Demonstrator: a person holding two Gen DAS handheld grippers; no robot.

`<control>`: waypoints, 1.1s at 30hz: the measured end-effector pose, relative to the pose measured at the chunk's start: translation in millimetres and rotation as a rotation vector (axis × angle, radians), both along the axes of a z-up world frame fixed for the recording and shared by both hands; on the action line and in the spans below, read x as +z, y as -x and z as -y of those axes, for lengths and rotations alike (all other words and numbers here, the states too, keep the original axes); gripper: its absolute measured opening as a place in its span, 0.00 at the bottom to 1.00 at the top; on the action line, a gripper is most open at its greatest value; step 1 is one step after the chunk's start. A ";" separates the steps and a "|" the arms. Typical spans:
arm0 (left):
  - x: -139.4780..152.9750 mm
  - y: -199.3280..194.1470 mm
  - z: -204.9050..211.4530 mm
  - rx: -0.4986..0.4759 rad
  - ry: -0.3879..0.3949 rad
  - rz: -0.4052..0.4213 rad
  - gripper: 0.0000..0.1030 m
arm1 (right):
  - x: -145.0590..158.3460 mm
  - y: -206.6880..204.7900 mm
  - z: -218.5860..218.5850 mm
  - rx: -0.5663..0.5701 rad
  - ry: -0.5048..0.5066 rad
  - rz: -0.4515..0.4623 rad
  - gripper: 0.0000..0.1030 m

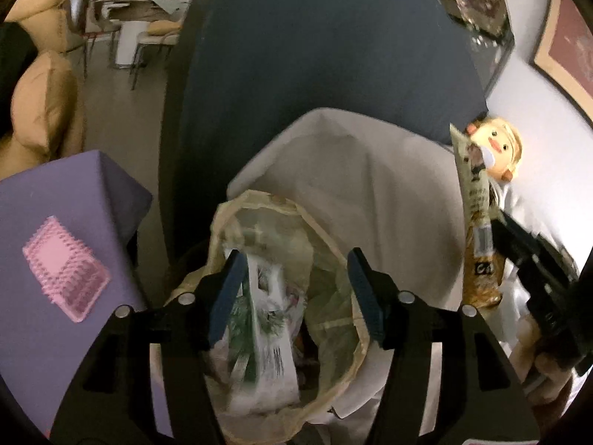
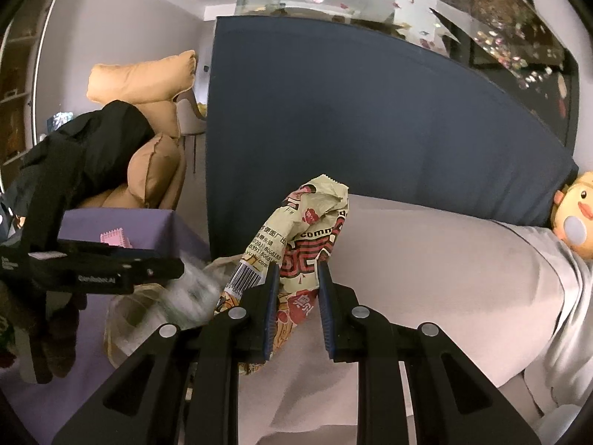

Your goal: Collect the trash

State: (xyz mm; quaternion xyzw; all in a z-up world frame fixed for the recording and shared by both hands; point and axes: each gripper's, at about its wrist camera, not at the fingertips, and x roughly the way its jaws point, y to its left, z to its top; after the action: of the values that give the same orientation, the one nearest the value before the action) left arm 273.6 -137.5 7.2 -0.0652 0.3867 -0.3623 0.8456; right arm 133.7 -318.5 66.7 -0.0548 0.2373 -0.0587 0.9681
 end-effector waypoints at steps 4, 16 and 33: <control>10.9 12.2 -39.0 0.081 -0.004 0.032 0.54 | -4.5 -6.4 -17.3 0.047 -0.012 -0.007 0.20; 12.1 76.9 -153.9 0.305 -0.099 0.076 0.55 | -67.2 -67.9 -52.9 0.082 -0.180 -0.175 0.20; -12.4 152.8 -204.6 0.391 -0.099 0.010 0.82 | -86.4 -29.8 -70.7 0.045 -0.242 -0.236 0.47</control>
State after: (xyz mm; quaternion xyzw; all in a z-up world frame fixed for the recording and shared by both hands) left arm 120.8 67.1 -5.2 -0.0957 0.3798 -0.1722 0.9038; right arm 163.6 -247.9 -19.7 0.0505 0.3534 -0.0009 0.9341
